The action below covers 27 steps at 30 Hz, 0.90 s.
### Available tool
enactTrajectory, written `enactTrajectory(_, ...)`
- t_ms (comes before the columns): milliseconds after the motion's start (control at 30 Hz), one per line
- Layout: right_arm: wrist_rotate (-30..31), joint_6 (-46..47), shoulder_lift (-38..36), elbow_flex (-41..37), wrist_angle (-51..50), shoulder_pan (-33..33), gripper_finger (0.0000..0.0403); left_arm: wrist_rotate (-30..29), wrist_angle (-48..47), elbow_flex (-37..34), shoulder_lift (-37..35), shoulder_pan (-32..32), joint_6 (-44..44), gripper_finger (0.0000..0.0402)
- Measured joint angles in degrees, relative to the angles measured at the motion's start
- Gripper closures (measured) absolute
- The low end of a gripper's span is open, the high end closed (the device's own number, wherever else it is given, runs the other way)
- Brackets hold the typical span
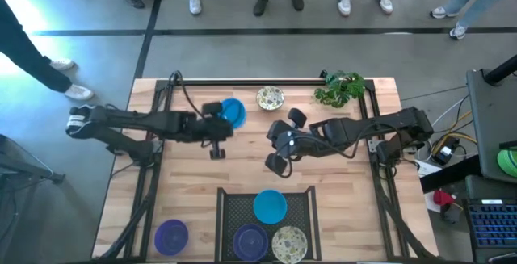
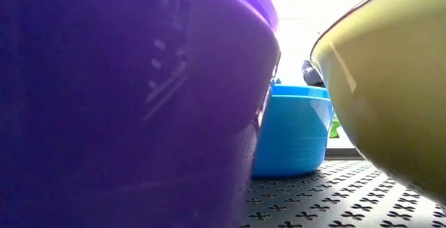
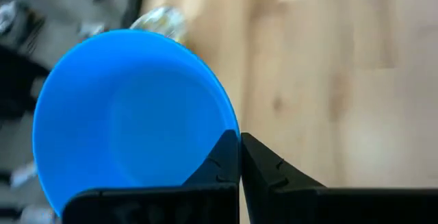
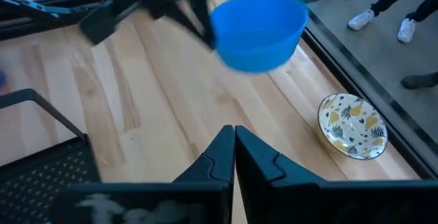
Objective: Pick & Place Mini bowls
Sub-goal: Stack the blue bowl on top of the blue bowls on the shelf
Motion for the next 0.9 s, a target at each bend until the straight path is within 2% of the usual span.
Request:
enactTrajectory(167, -0.46, 0.13, -1.63, 0.0, -0.17, 0.78, 0.0394, 1.18, -0.22, 4.06, 3.19, -6.18, 0.4, 0.0401)
enactTrajectory(567, -10.17, -0.75, -3.3, 0.0, -4.54, 3.57, 0.0394, 2.79, -3.51, 15.95, 16.72, -15.02, -0.49, 0.0401)
enactTrajectory(900, -10.52, -1.36, -8.37, 0.0, -10.03, 8.49, 0.0394, 4.81, -3.52, 23.23, 22.74, -23.69, -2.32, 0.0401)
